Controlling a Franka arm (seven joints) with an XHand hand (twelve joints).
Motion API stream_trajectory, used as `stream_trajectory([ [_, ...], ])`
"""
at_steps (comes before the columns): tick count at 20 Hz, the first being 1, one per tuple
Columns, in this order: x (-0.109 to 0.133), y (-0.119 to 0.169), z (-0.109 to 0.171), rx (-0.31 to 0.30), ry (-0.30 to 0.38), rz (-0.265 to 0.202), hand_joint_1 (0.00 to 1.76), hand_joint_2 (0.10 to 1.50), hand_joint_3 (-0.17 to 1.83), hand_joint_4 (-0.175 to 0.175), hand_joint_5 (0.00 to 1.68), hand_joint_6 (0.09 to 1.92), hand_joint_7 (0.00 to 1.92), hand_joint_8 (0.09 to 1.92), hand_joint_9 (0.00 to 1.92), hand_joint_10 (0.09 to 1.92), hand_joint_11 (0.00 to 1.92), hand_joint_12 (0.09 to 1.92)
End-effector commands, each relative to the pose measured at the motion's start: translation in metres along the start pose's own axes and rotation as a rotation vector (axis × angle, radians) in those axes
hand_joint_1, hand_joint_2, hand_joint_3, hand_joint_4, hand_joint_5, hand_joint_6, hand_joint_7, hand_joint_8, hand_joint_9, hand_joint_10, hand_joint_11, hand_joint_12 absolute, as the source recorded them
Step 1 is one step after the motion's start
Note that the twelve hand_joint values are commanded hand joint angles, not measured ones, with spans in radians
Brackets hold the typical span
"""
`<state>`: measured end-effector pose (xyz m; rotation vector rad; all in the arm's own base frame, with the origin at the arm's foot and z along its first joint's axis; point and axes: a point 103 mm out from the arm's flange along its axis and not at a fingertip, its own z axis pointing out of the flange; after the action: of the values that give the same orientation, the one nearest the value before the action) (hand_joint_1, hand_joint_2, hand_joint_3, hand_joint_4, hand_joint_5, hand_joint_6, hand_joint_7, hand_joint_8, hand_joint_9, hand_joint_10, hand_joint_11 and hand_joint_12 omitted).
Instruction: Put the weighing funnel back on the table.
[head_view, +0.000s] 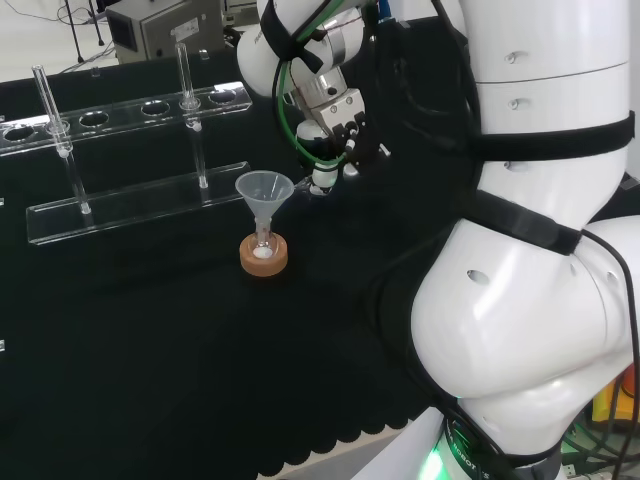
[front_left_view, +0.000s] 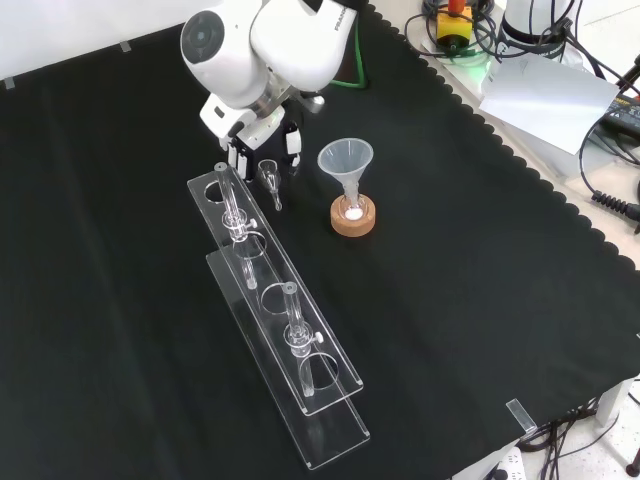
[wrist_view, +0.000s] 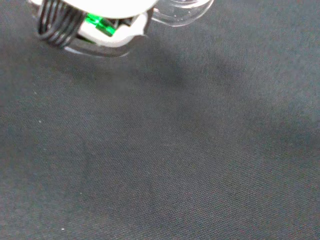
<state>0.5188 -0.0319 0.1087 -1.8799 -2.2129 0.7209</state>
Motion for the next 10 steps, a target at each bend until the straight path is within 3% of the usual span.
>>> stream_trajectory([
  [1,-0.004,0.0155,0.0108,0.01,0.002,-0.009,1.11,0.65,0.71,0.175,1.22,0.79,0.93,0.55,1.31,0.09,1.05,0.91],
  [10,0.003,0.0236,0.0102,0.024,-0.009,-0.001,1.11,0.65,0.71,0.175,1.22,0.79,0.93,0.55,1.31,0.09,1.05,0.91],
])
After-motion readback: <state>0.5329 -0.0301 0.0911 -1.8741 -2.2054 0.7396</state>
